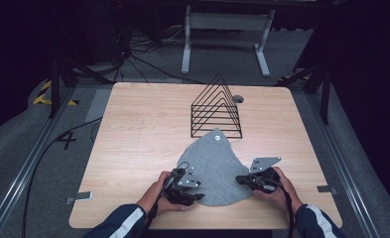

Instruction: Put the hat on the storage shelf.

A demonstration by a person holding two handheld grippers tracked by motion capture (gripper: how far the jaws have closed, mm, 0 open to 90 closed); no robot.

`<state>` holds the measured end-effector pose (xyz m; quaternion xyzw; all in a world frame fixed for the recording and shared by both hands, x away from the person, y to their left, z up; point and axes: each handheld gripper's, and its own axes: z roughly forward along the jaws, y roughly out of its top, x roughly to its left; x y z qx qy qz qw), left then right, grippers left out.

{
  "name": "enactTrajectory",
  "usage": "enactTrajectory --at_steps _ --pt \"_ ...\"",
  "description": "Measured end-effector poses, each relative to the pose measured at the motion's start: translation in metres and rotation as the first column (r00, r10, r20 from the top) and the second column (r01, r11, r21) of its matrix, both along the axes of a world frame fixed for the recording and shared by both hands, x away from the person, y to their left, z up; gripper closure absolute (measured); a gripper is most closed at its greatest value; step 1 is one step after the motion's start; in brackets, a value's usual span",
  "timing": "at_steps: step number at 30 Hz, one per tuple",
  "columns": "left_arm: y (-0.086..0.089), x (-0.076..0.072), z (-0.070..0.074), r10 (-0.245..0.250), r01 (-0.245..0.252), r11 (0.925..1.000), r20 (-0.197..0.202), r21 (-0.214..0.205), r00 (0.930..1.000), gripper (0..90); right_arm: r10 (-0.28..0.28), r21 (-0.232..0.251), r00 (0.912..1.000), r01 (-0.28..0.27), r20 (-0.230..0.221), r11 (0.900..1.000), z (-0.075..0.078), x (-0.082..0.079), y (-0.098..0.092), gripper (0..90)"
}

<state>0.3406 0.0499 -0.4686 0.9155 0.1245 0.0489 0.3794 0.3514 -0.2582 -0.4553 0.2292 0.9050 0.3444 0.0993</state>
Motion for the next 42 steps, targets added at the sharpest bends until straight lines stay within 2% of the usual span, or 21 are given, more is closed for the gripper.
enactTrajectory --at_steps 2,3,4,5,8,12,15,17,18,20,23,26,28,29,31,32,34,35,38,40,42 --pt "0.009 0.003 0.0 0.026 -0.026 0.9996 -0.012 -0.009 0.9996 55.7 0.029 -0.003 0.9995 -0.029 -0.01 0.9996 0.0 -0.01 0.004 89.0" --pt "0.013 0.005 0.0 0.045 -0.045 0.999 0.001 -0.001 0.999 55.6 0.038 -0.003 0.9991 -0.038 -0.02 0.9993 0.0 -0.014 0.006 89.0" --pt "0.017 0.005 0.0 0.065 -0.065 0.9978 -0.003 0.013 0.9979 55.2 0.049 -0.006 0.9985 -0.049 -0.025 0.9988 0.001 -0.019 0.009 88.7" --pt "0.02 0.007 0.001 0.069 -0.069 0.9975 0.007 0.017 0.9976 52.9 0.057 -0.009 0.998 -0.058 -0.028 0.9983 0.001 -0.022 0.011 88.4" --pt "0.027 0.012 0.0 0.114 -0.114 0.9935 0.001 0.009 0.9935 51.9 0.087 -0.003 0.9951 -0.088 -0.046 0.9961 0.001 -0.028 0.018 87.3" --pt "0.03 0.017 0.002 0.155 -0.155 0.9873 0.013 0.034 0.9878 51.4 0.117 0.009 0.991 -0.116 -0.066 0.9932 0.0 -0.035 0.029 86.4" --pt "0.035 0.02 0.004 0.184 -0.185 0.9812 0.026 0.055 0.9826 50.5 0.134 0.031 0.987 -0.132 -0.089 0.9908 -0.001 -0.036 0.035 80.2" --pt "0.039 0.021 0.004 0.193 -0.195 0.979 0.038 0.058 0.9804 49.5 0.14 0.024 0.9872 -0.138 -0.076 0.9901 0.001 -0.037 0.037 79.2" --pt "0.041 0.021 0.004 0.202 -0.203 0.9779 0.025 0.05 0.979 48.7 0.136 0.034 0.9887 -0.134 -0.062 0.9903 0.003 -0.036 0.035 78.6" --pt "0.043 0.021 0.005 0.207 -0.208 0.9775 0.023 0.037 0.9781 47.3 0.105 0.073 0.9939 -0.102 -0.034 0.9921 0.01 -0.029 0.028 78.5" --pt "0.031 0.013 0.011 0.167 -0.167 0.9858 0.035 0.011 0.9853 42.6 0.033 0.07 0.9985 -0.036 0.044 0.9969 0.022 -0.015 0.017 78.9" --pt "0.007 0.002 0.017 0.094 -0.094 0.9956 0.058 -0.006 0.9939 40.2 -0.023 0.048 0.9959 0.019 0.087 0.9987 0.025 0.005 0.008 80.3" --pt "-0.008 -0.003 0.017 0.048 -0.048 0.9988 0.066 -0.006 0.9967 39.0 -0.067 0.043 0.9937 0.063 0.09 0.9971 0.023 0.021 0.005 81.0" --pt "-0.019 -0.008 0.015 0.025 -0.025 0.9996 0.055 -0.011 0.9982 39.1 -0.076 0.033 0.9928 0.073 0.092 0.9968 0.022 0.027 0.004 81.7" --pt "-0.032 -0.012 0.01 -0.011 0.009 0.9998 0.056 0.019 0.9984 40.6 -0.108 -0.028 0.9882 0.112 0.108 0.9933 0.017 0.041 0.007 82.8" --pt "-0.039 -0.015 0.008 -0.024 0.021 0.9988 0.072 0.044 0.9971 40.7 -0.118 -0.034 0.9871 0.123 0.108 0.9919 0.015 0.047 0.009 83.4" --pt "-0.049 -0.02 0.004 -0.041 0.038 0.9985 0.058 0.038 0.9975 40.9 -0.136 -0.024 0.9849 0.139 0.107 0.99 0.013 0.057 0.012 83.6" --pt "-0.052 -0.021 0.002 -0.044 0.042 0.9986 0.061 0.034 0.9972 40.9 -0.131 -0.026 0.9842 0.135 0.119 0.9904 0.013 0.061 0.015 83.8" --pt "-0.053 -0.02 0.001 -0.063 0.062 0.9978 0.044 0.022 0.997 42.3 -0.129 -0.016 0.9862 0.132 0.103 0.9912 0.009 0.069 0.021 84.0" --pt "-0.049 -0.018 0.0 -0.055 0.055 0.9984 0.015 0.012 0.9984 42.4 -0.12 -0.045 0.9873 0.125 0.105 0.9912 0.005 0.072 0.025 84.0" --pt "-0.043 -0.017 0.001 -0.043 0.043 0.9987 0.017 0.027 0.9989 42.3 -0.122 -0.062 0.9885 0.128 0.089 0.9899 0.002 0.073 0.025 84.1"
